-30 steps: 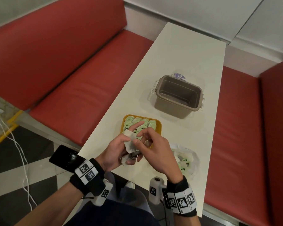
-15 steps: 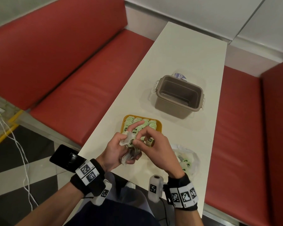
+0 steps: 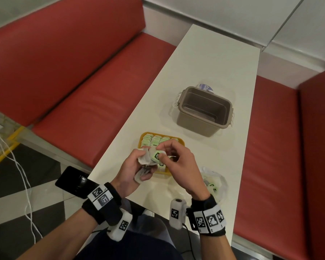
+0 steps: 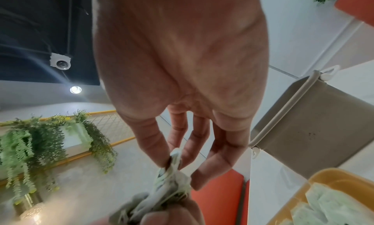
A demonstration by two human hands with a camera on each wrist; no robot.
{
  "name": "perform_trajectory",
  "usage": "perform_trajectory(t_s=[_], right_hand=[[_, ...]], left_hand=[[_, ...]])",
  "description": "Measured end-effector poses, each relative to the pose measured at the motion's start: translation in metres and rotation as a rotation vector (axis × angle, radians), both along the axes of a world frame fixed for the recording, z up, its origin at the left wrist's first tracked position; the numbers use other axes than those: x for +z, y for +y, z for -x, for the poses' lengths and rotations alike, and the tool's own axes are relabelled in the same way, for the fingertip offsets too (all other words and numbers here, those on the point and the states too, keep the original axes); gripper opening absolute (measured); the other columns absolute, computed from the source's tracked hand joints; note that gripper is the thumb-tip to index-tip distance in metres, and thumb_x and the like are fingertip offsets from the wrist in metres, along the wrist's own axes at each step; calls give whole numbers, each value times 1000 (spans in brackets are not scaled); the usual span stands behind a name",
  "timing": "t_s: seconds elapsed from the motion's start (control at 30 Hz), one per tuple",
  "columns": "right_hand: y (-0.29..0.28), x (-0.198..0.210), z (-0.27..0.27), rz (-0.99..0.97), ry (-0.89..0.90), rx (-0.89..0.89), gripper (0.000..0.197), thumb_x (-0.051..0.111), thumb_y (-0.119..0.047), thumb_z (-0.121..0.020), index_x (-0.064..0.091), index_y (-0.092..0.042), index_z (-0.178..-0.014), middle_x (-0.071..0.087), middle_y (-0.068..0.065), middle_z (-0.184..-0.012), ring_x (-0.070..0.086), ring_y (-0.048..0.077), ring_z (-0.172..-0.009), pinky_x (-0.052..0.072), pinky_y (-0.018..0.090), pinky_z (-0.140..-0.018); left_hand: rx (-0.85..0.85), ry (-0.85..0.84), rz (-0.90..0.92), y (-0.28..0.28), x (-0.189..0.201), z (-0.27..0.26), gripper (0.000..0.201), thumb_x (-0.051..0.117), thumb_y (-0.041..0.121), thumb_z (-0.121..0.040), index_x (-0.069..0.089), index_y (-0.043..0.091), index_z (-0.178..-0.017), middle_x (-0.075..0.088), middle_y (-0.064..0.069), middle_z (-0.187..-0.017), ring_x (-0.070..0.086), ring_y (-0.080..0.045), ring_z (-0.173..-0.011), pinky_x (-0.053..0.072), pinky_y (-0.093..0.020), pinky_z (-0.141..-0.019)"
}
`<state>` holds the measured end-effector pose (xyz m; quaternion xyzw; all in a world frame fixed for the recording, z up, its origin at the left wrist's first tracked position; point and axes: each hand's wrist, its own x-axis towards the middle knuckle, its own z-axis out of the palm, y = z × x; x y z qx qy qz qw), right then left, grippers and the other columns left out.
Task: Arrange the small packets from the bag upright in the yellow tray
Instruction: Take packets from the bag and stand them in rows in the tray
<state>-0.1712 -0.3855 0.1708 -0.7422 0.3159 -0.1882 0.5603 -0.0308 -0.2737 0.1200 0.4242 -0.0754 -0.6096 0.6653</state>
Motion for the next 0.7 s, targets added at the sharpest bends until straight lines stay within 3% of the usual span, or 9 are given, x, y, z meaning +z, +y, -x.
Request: perform_trajectory(t_s=[0.07,0.23,0.3,0.37,0.5,0.6,0.7], right_hand=[[-1,1,0,18,3,-14,23,70,-5,-100,75,-25,-110,72,-24,-97,69,8,-90,54,25,-80],[-12,3,5,47,-29,-180,25,70,-7,-100,72,-29,-111,73,-12,-110,76,16,-97,64,38,-87],[-20,8,10,117,-15,-188,27,70,-7,-99,73,-32,-109,73,-12,-109,74,12,-90,63,33,-84],[-30,14,16,273,64,-70,31,70,-6,-97,75,-36,-105,72,-13,-108,69,11,-87,57,25,-81],[-45,26,18,497,249,262,42,66,-8,-93,75,-41,-117,66,-15,-105,65,3,-88,56,29,-85],[-47,38,15,504,301,391,51,64,-8,-93,65,-40,-132,71,-17,-102,66,2,-86,57,28,-84],[-50,44,12,490,322,416,50,63,-10,-94,57,-40,-133,74,-18,-103,69,10,-87,58,35,-84]], left_hand=[[13,-15,1,-1,-2,-2,26,41,21,-106,62,8,-115,61,-13,-90,56,-18,-69,30,-21,-41],[68,-121,-43,-4,0,-6,26,43,-2,-107,63,5,-122,70,-17,-98,66,-21,-76,33,-20,-39],[55,-190,-48,-4,-3,-9,38,43,-10,-101,64,9,-126,70,-15,-98,66,-21,-75,29,-20,-39],[18,-266,-62,-3,-3,-12,40,42,-13,-99,67,6,-124,67,-14,-96,63,-18,-70,24,-22,-39],[-53,-390,-117,-6,-3,-12,28,42,-6,-105,69,-11,-102,63,-5,-79,49,-7,-51,24,-20,-39],[-70,-489,-129,-9,-2,-7,19,58,9,-108,76,1,-109,63,0,-85,51,-7,-59,29,-20,-44],[-110,-565,-83,-10,1,-3,16,73,20,-101,79,15,-115,58,8,-97,54,-5,-69,39,-20,-52]])
